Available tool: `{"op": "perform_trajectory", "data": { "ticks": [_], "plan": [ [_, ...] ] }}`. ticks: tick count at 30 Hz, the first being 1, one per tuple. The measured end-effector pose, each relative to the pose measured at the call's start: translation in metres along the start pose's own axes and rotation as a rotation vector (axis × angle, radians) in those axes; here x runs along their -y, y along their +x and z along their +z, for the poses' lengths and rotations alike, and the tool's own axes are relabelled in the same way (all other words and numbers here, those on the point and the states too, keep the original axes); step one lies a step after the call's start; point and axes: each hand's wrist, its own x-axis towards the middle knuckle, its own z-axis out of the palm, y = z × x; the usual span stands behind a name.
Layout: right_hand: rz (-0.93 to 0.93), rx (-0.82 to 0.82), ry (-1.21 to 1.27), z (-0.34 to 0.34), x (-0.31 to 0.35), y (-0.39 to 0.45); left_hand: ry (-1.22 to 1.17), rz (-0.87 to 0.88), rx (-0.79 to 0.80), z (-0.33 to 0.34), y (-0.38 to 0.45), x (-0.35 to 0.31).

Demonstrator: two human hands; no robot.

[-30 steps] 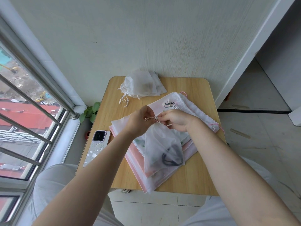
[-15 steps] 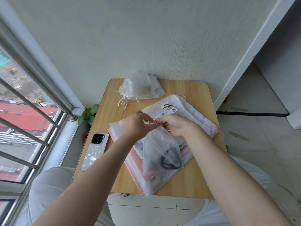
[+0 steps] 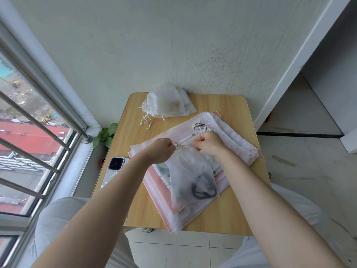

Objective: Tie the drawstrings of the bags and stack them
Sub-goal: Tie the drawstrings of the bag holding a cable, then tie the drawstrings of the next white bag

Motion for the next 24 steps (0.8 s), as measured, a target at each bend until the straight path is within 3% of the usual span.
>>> {"op": "perform_trajectory", "data": {
  "ticks": [2, 5, 10, 12, 14, 16, 21, 24],
  "plan": [
    [-0.040, -0.063, -0.088, 0.003, -0.001, 0.001, 0.216, 0.037, 0.031, -0.005, -0.002, 0.006],
    [-0.060, -0.090, -0.118, 0.012, 0.000, 0.004, 0.313, 0.040, 0.025, -0.010, 0.001, 0.008],
    [-0.097, -0.013, 0.021, 0.005, 0.017, 0.005, -0.017, 0.107, 0.021, -0.023, 0.010, 0.002],
    [-0.123, 0.012, 0.016, 0.004, 0.028, 0.006, 0.053, 0.164, 0.078, -0.026, 0.015, -0.006],
    [-0.172, -0.034, 0.017, 0.002, 0.038, 0.008, 0.070, 0.175, 0.022, -0.024, 0.023, -0.008],
    [-0.161, -0.051, -0.028, -0.008, 0.038, 0.011, -0.042, 0.129, -0.094, -0.028, 0.034, -0.002],
    [0.067, 0.162, -0.422, -0.037, 0.019, 0.037, -0.493, -0.066, -0.317, -0.033, 0.063, 0.030],
    [-0.003, -0.068, -0.586, -0.035, 0.038, 0.061, -0.709, -0.155, -0.384, -0.034, 0.077, 0.033]
  ]
}}
